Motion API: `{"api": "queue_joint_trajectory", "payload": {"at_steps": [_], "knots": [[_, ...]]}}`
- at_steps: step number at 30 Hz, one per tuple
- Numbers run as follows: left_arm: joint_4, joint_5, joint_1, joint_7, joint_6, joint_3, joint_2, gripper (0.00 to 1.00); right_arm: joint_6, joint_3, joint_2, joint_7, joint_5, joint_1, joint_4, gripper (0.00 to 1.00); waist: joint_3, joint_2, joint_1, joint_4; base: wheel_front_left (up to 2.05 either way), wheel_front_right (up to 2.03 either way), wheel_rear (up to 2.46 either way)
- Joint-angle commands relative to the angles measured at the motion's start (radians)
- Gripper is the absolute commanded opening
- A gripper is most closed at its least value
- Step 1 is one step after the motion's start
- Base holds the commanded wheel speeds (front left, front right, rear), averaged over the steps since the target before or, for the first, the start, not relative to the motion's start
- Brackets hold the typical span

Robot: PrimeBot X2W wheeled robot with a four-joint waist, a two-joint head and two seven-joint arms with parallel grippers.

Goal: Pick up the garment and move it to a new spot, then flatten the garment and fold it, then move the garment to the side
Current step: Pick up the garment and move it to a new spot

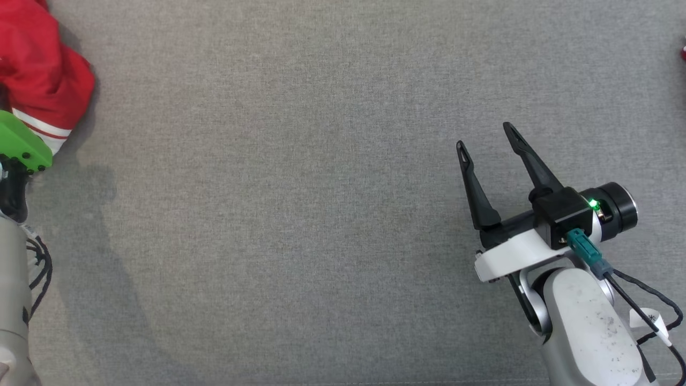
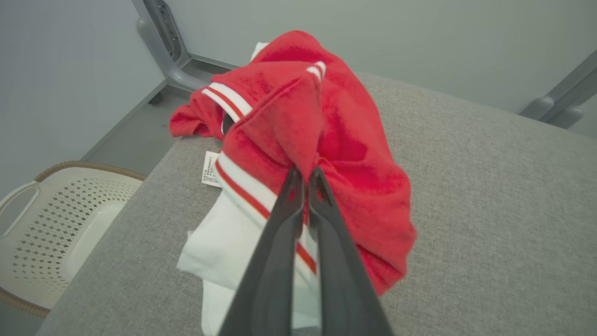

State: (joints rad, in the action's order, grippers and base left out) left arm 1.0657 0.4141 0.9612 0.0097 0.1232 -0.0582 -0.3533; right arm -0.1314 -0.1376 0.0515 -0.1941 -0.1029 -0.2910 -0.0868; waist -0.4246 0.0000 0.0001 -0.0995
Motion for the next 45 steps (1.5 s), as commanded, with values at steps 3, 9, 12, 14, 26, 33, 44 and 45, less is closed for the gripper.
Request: {"api": "queue_joint_trajectory", "payload": {"at_steps": [3,9,12,14,26,33,44,45], "knots": [[-0.020,-0.009,0.027,-0.020,0.006,0.020,-0.029,0.00,0.001,0.003,-0.001,-0.024,0.034,0.013,-0.035,1.00,0.098,0.0000,-0.0001,0.023,0.00,0.00,0.00],[-0.081,-0.016,0.037,0.004,0.008,0.098,-0.055,0.00,0.001,0.012,0.000,-0.052,0.097,0.041,-0.084,1.00,0.211,0.0000,-0.0001,0.058,0.00,0.00,0.00],[-0.136,0.001,0.033,0.028,0.008,0.152,-0.065,0.00,0.001,0.023,-0.001,-0.062,0.125,0.060,-0.104,1.00,0.264,0.0000,-0.0001,0.082,0.00,0.00,0.00],[-0.177,0.013,0.032,0.044,0.008,0.187,-0.065,0.00,0.001,0.031,-0.001,-0.065,0.142,0.071,-0.113,1.00,0.294,0.0000,-0.0001,0.102,0.00,0.00,0.00],[-0.511,0.133,0.082,0.134,0.008,0.387,0.015,0.00,0.001,0.082,-0.001,-0.071,0.181,0.147,-0.120,1.00,0.392,0.0000,-0.0001,0.222,0.00,0.00,0.00],[-0.600,0.170,0.077,0.145,-0.019,0.373,0.031,0.00,0.001,0.081,-0.001,-0.071,0.191,0.160,-0.105,1.00,0.378,0.0000,-0.0001,0.278,0.00,0.00,0.00],[-0.526,0.242,-0.268,0.074,-0.086,0.329,0.047,0.00,0.001,0.084,-0.001,-0.071,0.194,0.151,-0.089,1.00,0.314,0.0000,-0.0001,0.289,0.00,0.00,0.00],[-0.505,0.246,-0.299,0.062,-0.091,0.325,0.051,0.00,0.001,0.082,-0.001,-0.071,0.196,0.146,-0.088,1.00,0.309,0.0000,-0.0001,0.288,0.00,0.00,0.00]]}}
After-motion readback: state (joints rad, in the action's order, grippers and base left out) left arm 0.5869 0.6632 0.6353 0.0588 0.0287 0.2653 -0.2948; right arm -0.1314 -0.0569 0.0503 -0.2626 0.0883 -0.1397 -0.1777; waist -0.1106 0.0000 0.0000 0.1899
